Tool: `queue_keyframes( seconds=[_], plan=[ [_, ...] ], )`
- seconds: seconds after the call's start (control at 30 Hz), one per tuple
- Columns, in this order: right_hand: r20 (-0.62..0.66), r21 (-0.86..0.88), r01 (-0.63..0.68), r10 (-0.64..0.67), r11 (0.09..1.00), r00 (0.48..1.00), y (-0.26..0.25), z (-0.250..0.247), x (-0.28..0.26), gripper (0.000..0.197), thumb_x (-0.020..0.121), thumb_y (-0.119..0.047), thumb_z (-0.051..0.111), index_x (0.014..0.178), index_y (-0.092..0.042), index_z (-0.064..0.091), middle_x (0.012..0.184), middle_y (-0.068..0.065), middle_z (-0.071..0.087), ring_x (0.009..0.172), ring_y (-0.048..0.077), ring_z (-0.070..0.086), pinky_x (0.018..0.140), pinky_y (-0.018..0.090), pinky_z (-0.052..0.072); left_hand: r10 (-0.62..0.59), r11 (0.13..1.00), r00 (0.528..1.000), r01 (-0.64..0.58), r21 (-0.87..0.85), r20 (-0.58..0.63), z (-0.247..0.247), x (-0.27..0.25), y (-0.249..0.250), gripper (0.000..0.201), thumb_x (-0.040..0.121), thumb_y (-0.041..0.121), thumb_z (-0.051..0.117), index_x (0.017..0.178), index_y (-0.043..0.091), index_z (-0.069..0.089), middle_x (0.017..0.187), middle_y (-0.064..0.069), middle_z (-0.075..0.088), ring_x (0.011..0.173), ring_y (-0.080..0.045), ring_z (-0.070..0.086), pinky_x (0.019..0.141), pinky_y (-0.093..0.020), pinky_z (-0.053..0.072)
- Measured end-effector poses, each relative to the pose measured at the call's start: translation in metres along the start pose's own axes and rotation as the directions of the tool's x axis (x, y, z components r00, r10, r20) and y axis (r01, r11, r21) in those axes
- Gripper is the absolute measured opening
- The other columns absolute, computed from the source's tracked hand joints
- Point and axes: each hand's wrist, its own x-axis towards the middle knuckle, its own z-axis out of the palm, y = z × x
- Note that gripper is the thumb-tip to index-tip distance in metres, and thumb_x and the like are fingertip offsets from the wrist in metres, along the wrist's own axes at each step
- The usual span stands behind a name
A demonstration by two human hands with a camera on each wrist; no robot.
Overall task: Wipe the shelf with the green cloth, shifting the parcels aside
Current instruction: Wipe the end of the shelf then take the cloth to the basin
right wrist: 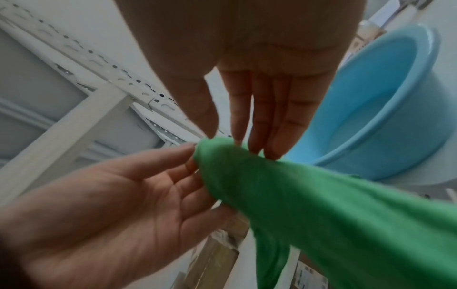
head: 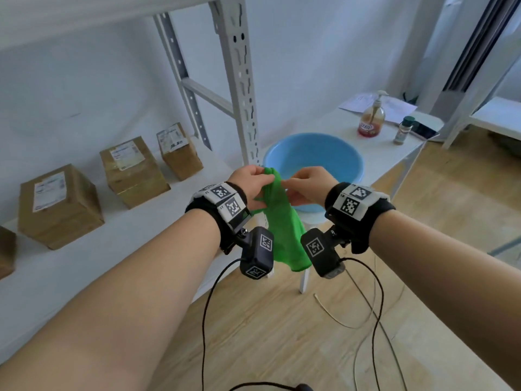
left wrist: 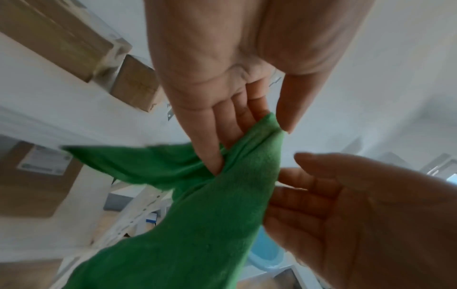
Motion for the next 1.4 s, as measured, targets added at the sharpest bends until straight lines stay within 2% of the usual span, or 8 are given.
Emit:
queue_keyframes(
  seconds=[0.43,0.5,0.6,0.77,0.97,1.07,1.2,1.4],
  plan=[
    [-0.149,0.33,0.012,0.039,0.944,0.988,-0.021,-0.041,0.032,0.029,0.094,-0.002,0.046,0.069,-0.016,0.049,0.069,0.005,0.051,0.061,0.017,0.053,0.066,0.029,0.048,-0.011,0.999,0.997,0.007,-0.051,-0.078,0.005,0.046,0.032,0.024,0.088,-0.005,0.039,0.073,0.009,0.052,0.068,-0.012,0.051,0.059,-0.023,0.052,0.06,-0.029,0.05],
    [-0.156,0.427,0.015,0.057,0.904,0.986,-0.027,-0.05,0.036,0.029,0.096,-0.003,0.04,0.072,-0.018,0.048,0.068,0.005,0.049,0.06,0.018,0.052,0.065,0.029,0.047,-0.013,0.988,0.997,0.023,0.151,-0.073,0.002,0.056,0.035,0.011,0.088,0.004,0.049,0.092,0.006,0.06,0.087,-0.013,0.056,0.073,-0.026,0.056,0.062,-0.027,0.051],
    [-0.133,0.506,0.05,0.021,0.861,0.991,-0.037,-0.057,0.041,0.027,0.097,-0.005,0.039,0.075,-0.018,0.048,0.067,0.005,0.046,0.06,0.019,0.05,0.062,0.03,0.044,-0.055,0.977,0.995,0.037,0.209,0.082,-0.001,0.069,0.032,0.065,0.083,0.023,0.071,0.139,0.026,0.039,0.122,-0.005,0.053,0.097,-0.022,0.057,0.073,-0.028,0.052],
    [-0.159,0.512,0.117,-0.04,0.851,0.986,-0.045,-0.059,0.05,0.024,0.1,-0.009,0.041,0.079,-0.015,0.05,0.072,0.006,0.051,0.063,0.018,0.052,0.062,0.031,0.045,0.015,0.956,0.948,-0.107,0.274,0.317,0.002,0.077,0.032,0.055,0.08,0.013,0.074,0.13,0.023,0.053,0.123,0.001,0.062,0.1,-0.018,0.064,0.079,-0.027,0.055],
    [-0.333,0.174,0.171,-0.105,0.97,0.937,-0.041,-0.078,0.067,0.027,0.097,-0.003,0.044,0.112,-0.015,0.063,0.064,0.003,0.048,0.053,0.015,0.053,0.069,0.035,0.057,0.228,0.812,0.957,-0.289,0.508,0.18,-0.008,0.099,0.048,0.035,0.09,0.026,0.061,0.121,0.008,0.064,0.121,-0.014,0.066,0.114,-0.028,0.062,0.102,-0.037,0.047],
    [-0.215,0.068,0.142,-0.124,0.988,0.969,-0.043,-0.083,0.069,0.028,0.091,-0.008,0.058,0.119,-0.007,0.064,0.086,0.006,0.061,0.08,0.019,0.062,0.092,0.035,0.053,0.29,0.767,0.942,-0.334,0.548,0.168,-0.008,0.104,0.06,0.033,0.094,0.025,0.054,0.12,0.008,0.064,0.122,-0.015,0.065,0.116,-0.028,0.059,0.101,-0.033,0.045],
    [-0.272,-0.521,0.086,-0.261,0.849,0.926,-0.048,-0.091,0.082,0.03,0.079,-0.006,0.07,0.109,-0.009,0.07,0.095,0.005,0.066,0.087,0.018,0.06,0.081,0.025,0.049,0.411,0.654,0.898,-0.412,0.635,0.159,-0.005,0.114,0.074,0.03,0.094,0.023,0.053,0.114,0.006,0.066,0.114,-0.016,0.068,0.108,-0.029,0.061,0.081,-0.024,0.041],
    [-0.432,-0.49,0.08,-0.322,0.868,0.843,-0.054,-0.107,0.12,0.019,0.085,-0.009,0.061,0.1,-0.013,0.072,0.097,0.007,0.064,0.086,0.019,0.054,0.072,0.021,0.04,0.462,0.589,0.883,-0.374,0.716,0.081,0.007,0.144,0.1,0.027,0.092,0.032,0.052,0.105,0.015,0.068,0.108,-0.011,0.069,0.104,-0.032,0.062,0.087,-0.032,0.047]
  ],
)
